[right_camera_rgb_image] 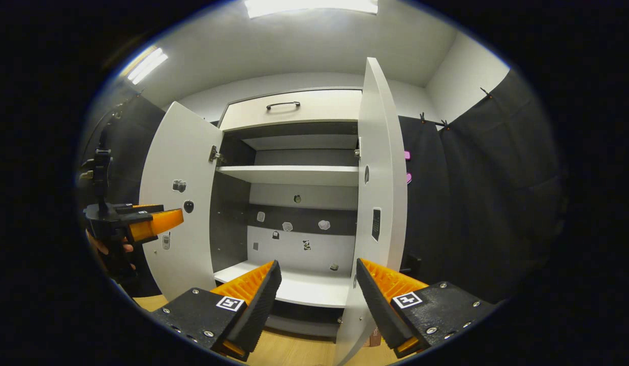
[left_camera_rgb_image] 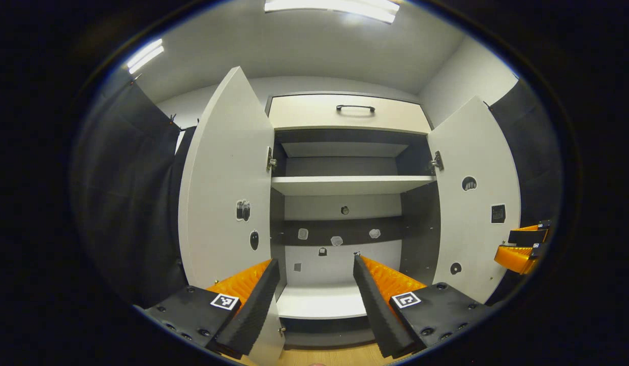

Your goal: Open the right door of the double-door shoe cabinet with the right hand, and open the left door with the left hand.

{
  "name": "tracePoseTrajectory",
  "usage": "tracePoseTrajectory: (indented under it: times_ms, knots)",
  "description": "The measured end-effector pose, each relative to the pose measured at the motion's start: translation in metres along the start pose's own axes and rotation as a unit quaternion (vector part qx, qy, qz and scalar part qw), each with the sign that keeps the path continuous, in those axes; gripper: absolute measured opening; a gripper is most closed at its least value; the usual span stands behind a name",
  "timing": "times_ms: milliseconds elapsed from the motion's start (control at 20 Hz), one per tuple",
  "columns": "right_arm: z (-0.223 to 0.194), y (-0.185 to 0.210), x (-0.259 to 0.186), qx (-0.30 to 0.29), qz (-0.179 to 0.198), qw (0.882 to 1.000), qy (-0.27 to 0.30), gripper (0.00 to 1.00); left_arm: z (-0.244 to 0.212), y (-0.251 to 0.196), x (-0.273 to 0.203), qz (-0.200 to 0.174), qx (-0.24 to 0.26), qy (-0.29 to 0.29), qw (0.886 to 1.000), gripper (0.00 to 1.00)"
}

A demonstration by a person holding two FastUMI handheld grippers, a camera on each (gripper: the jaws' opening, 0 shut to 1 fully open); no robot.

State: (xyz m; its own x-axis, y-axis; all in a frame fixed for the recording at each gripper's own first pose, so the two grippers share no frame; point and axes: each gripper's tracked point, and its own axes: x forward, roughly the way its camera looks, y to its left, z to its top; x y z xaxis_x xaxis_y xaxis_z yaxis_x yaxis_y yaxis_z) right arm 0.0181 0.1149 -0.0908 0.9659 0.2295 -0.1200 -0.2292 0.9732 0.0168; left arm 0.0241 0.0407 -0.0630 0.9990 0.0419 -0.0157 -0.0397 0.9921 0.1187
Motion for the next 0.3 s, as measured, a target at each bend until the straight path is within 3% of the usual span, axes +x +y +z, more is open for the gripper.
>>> tracePoseTrajectory:
  times_ms: [300]
  knots:
    - [-0.0005, -0.0016, 0.0058, -0.005, -0.005, 1.000, 0.002, 0.90, -0.0070, 0.0119, 0.0077, 0.017, -0.024, 0.005, 1.000, 0.94]
